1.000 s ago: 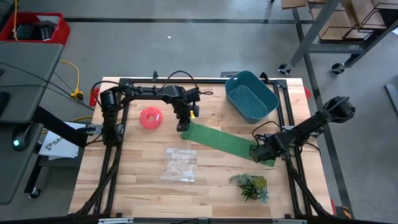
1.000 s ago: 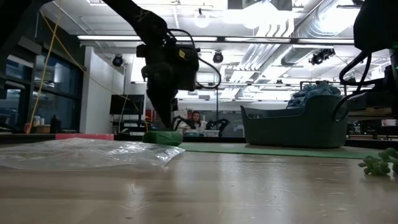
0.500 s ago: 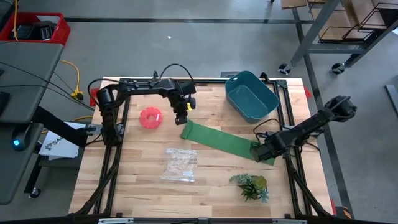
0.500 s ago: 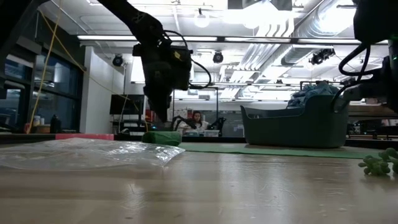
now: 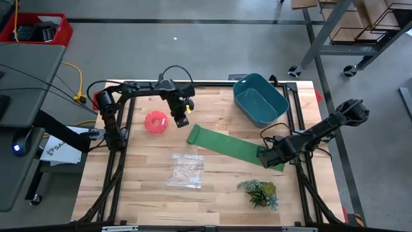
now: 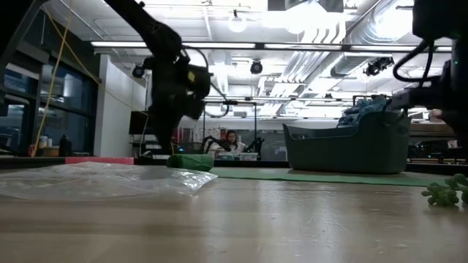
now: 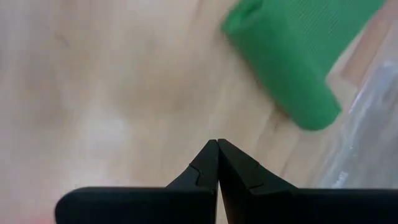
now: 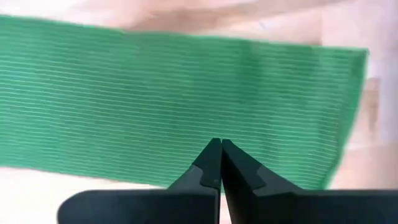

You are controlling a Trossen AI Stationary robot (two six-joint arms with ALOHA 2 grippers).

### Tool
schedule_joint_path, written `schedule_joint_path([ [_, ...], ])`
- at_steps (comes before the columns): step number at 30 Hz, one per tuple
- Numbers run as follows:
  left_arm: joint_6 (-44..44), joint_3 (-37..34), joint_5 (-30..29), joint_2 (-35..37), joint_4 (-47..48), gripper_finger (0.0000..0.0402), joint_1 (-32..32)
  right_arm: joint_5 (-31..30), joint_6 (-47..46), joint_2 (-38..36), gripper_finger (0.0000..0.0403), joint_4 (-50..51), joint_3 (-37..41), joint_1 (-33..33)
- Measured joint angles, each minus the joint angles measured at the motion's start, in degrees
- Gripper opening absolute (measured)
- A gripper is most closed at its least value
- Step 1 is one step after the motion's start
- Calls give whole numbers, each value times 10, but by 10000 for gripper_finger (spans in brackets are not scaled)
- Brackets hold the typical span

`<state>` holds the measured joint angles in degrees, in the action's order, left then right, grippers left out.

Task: Roll bandage
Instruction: Roll the green bandage

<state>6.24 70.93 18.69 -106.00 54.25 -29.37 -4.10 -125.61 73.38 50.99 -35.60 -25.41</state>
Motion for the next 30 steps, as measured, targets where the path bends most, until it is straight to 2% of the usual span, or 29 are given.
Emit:
schedule_joint_path([
  [5,-50,-61,34,0,-60,0,24,-41,1,0,0,26,-27,0],
  [13,-133,-74,26,0,-136,0,67,-85,1,-1,0,100,-87,0],
  [15,-155,-74,19,0,-141,0,80,-95,4,-1,0,133,-109,0],
  [20,-177,-74,-43,0,-146,0,111,-126,7,-1,0,230,-170,0],
  [26,-227,-74,-44,0,-193,0,136,-145,7,-1,0,328,-224,0],
  [30,-255,-73,-41,2,-229,0,154,-146,7,-1,0,350,-242,0],
])
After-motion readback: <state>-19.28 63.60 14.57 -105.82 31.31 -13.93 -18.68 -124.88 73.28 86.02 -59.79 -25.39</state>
